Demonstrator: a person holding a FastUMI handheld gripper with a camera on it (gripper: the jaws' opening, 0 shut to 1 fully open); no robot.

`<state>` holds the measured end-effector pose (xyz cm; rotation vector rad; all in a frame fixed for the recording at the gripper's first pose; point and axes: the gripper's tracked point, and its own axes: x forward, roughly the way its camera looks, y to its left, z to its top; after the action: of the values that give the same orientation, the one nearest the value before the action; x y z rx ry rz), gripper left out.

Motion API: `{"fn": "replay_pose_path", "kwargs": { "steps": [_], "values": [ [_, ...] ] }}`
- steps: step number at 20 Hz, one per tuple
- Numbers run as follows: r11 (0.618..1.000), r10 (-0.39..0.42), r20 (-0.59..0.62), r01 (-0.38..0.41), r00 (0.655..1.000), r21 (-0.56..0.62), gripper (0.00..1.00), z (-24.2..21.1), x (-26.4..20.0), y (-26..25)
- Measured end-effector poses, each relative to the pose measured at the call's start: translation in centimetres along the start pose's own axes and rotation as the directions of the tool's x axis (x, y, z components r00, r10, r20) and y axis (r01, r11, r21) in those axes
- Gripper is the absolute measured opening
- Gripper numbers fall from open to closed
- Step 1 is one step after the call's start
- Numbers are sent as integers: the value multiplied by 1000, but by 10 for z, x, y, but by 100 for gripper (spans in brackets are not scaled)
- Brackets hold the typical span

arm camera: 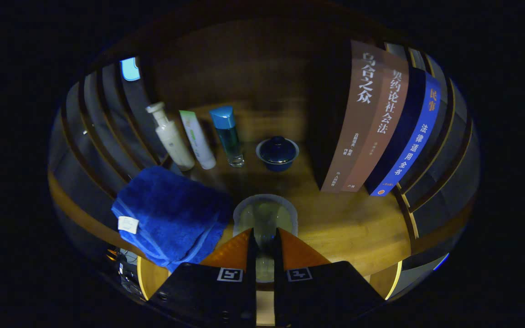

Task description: Pull open the drawer, take out the items inside it, and place them on the countertop above the cabinet.

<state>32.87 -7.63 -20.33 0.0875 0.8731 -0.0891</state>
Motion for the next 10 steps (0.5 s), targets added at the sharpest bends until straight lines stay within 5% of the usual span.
{"fn": "replay_pose_path", "kwargs": {
  "steps": [4,8,10],
  "values": [
    [999,10,-41,-8,999,43,20,0,16,-2],
    [996,53,-40,-49,998,75,62,-4,29,1],
    [994,63,-10,-62,998,86,75,-1,29,0]
  ]
}}
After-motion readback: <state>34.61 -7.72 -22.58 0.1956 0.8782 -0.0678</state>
